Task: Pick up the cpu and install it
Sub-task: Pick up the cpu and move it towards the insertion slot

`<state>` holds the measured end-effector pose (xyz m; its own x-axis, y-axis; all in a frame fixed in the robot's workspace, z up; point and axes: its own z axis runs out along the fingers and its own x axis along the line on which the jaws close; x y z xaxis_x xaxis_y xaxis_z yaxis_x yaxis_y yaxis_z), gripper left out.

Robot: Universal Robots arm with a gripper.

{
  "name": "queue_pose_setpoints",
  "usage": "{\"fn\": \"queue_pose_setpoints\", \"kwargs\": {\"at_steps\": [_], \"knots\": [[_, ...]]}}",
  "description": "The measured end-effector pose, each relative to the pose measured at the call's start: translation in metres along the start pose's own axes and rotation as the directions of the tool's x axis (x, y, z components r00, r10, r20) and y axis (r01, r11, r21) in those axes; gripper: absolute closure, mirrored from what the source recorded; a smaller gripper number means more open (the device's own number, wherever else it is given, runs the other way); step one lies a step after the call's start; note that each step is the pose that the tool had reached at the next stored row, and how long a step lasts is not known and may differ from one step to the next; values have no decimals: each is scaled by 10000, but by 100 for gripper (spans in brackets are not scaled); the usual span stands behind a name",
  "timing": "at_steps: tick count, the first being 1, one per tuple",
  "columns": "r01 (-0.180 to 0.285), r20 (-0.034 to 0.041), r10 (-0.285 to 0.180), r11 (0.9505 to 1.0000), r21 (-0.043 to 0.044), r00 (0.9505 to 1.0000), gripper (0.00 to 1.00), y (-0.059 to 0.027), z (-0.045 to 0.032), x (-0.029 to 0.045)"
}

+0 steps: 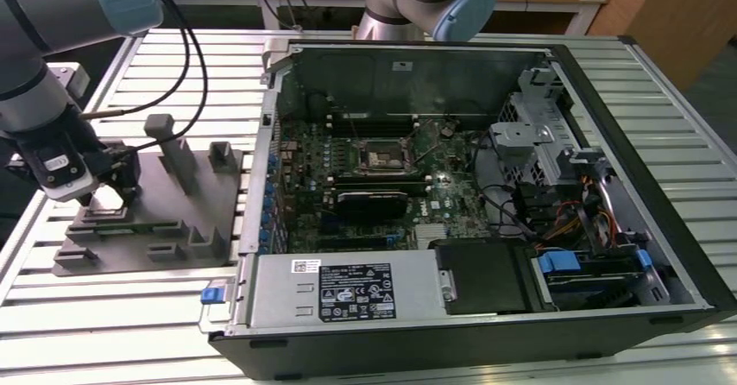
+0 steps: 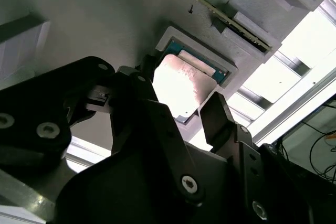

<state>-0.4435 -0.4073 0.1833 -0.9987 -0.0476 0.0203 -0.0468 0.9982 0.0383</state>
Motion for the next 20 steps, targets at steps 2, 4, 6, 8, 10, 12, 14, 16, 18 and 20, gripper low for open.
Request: {"fn": "queue_pose_setpoints", "kwargs": {"at_steps": [2, 4, 6, 8, 10, 12, 14, 16, 18, 20], "knots": [[-1, 4, 1, 10000, -1, 10000, 38, 0, -1, 1], [0, 15, 0, 10000, -2, 10000, 38, 1, -4, 4], [1, 27, -1, 10000, -1, 10000, 38, 1, -7, 6], [1, 44, -1, 10000, 2, 10000, 38, 1, -9, 10], [2, 73, -2, 10000, 2, 10000, 38, 1, -10, 17], [4, 84, -4, 10000, 3, 10000, 38, 1, -9, 17], [3, 86, -3, 10000, 4, 10000, 38, 1, -9, 18], [3, 85, -3, 10000, 5, 10000, 46, 1, -10, 19], [3, 86, -3, 10000, 4, 10000, 46, 2, -17, 19], [3, 85, -3, 10000, 4, 10000, 46, 2, -39, 19]]}}
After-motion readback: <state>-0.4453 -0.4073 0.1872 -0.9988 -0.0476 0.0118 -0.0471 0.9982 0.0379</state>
